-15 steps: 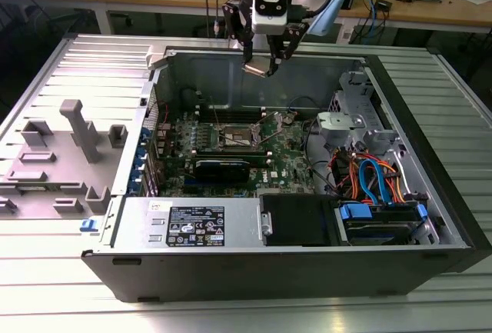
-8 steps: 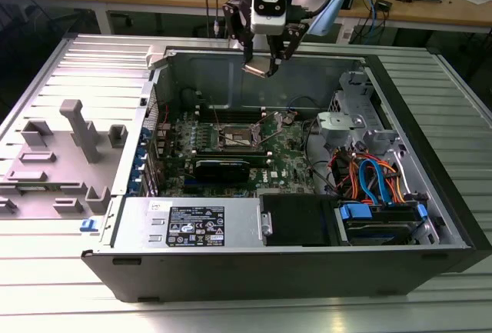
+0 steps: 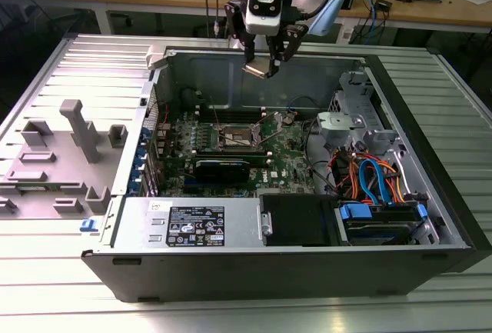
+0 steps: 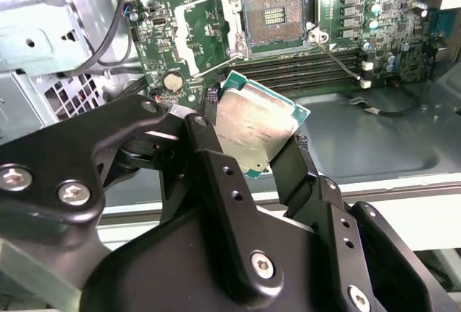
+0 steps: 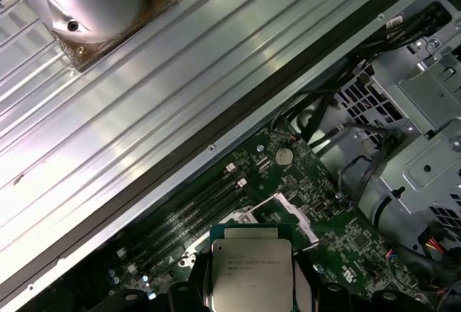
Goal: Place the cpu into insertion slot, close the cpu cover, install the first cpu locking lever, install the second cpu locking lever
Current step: 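Place the cpu into insertion slot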
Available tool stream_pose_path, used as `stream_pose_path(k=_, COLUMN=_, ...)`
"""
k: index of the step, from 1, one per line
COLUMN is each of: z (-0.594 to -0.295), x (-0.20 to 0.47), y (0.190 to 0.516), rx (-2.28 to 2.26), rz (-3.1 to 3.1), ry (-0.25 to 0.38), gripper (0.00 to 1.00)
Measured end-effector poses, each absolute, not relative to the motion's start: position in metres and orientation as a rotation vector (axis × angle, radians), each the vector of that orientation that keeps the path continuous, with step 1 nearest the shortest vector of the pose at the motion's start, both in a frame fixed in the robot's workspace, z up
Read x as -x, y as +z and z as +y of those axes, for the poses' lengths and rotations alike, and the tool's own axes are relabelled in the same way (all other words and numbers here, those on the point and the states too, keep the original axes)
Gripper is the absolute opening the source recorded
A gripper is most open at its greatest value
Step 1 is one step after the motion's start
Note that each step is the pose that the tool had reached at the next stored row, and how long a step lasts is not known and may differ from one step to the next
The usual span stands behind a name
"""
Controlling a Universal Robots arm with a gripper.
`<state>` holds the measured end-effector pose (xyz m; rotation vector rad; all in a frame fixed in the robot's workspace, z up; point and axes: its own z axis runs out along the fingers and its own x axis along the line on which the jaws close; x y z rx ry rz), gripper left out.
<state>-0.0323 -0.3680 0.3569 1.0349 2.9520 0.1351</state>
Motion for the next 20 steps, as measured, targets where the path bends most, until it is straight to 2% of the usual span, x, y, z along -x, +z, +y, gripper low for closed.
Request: stream_pose_path(k=20, z=-0.3681, x=0.0323, y=0.3566, rx=-1.07, rz=2.938, ry=0.135, gripper=0.55)
